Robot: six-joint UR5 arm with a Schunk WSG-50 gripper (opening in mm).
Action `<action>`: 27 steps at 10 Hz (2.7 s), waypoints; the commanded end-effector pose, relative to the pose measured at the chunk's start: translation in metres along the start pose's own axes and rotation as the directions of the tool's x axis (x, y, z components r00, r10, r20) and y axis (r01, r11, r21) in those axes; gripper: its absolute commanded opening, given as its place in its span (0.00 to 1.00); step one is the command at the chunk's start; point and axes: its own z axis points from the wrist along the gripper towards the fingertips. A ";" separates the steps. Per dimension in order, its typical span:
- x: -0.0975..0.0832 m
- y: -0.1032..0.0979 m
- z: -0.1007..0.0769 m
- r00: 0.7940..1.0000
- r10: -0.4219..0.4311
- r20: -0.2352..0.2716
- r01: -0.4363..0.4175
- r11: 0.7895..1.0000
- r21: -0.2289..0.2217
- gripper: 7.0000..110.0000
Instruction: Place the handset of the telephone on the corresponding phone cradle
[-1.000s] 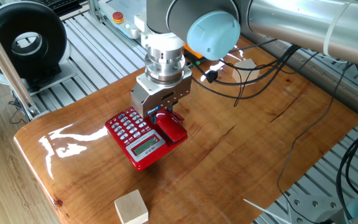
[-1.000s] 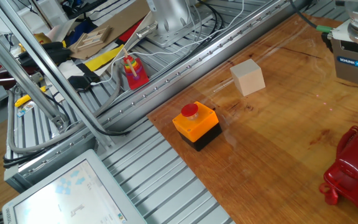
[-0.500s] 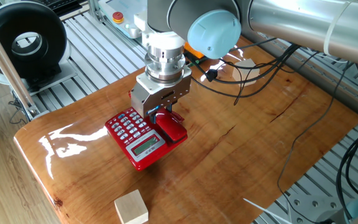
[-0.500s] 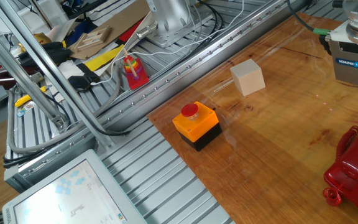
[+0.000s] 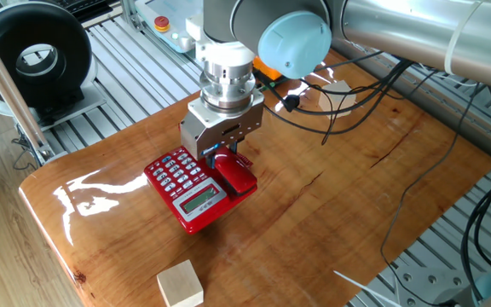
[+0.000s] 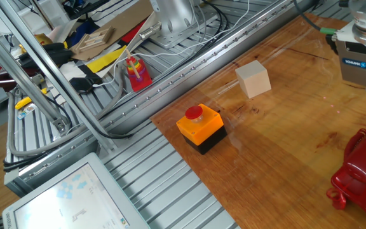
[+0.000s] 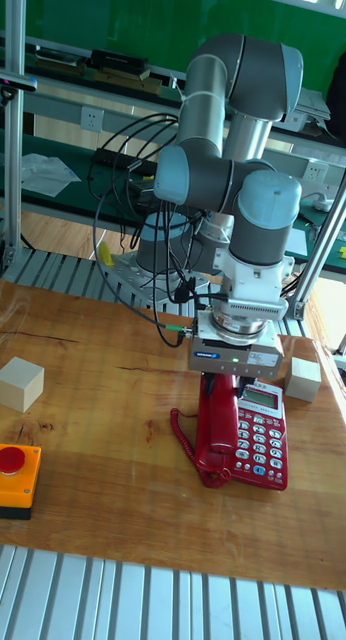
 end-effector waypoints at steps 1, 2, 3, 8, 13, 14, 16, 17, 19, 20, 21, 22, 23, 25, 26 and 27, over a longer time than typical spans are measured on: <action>0.003 -0.008 -0.002 0.998 0.055 -0.013 -0.055 0.998 0.026 0.36; 0.004 -0.010 -0.002 0.997 0.071 -0.016 -0.070 0.997 0.036 0.36; 0.005 -0.008 -0.002 0.997 0.078 -0.018 -0.078 0.997 0.030 0.36; 0.003 -0.001 -0.003 0.996 0.085 -0.013 -0.085 0.996 0.007 0.36; -0.004 0.009 -0.002 0.998 0.068 0.011 -0.067 0.998 -0.017 0.36; -0.003 0.008 -0.001 0.998 0.066 0.006 -0.066 0.998 -0.015 0.36; -0.001 0.006 -0.001 0.997 0.071 -0.001 -0.071 0.997 -0.004 0.36; -0.001 0.005 0.000 0.998 0.055 -0.004 -0.055 0.998 -0.006 0.36; 0.002 0.004 0.000 0.998 0.054 -0.013 -0.054 0.999 -0.002 0.36; 0.003 0.010 0.000 0.999 0.036 -0.020 -0.037 0.999 -0.026 0.57; 0.003 0.016 0.000 0.999 0.025 -0.021 -0.026 0.998 -0.052 0.57; 0.004 0.014 0.000 0.999 0.029 -0.025 -0.030 0.998 -0.047 0.57; 0.004 0.013 -0.001 0.999 0.034 -0.026 -0.035 0.999 -0.039 0.57; 0.005 0.010 -0.001 0.999 0.035 -0.025 -0.035 0.999 -0.025 0.57; 0.004 0.007 -0.002 0.999 0.027 -0.022 -0.028 0.999 -0.016 0.57; 0.003 -0.011 -0.007 1.000 0.004 -0.029 -0.003 0.999 0.042 0.57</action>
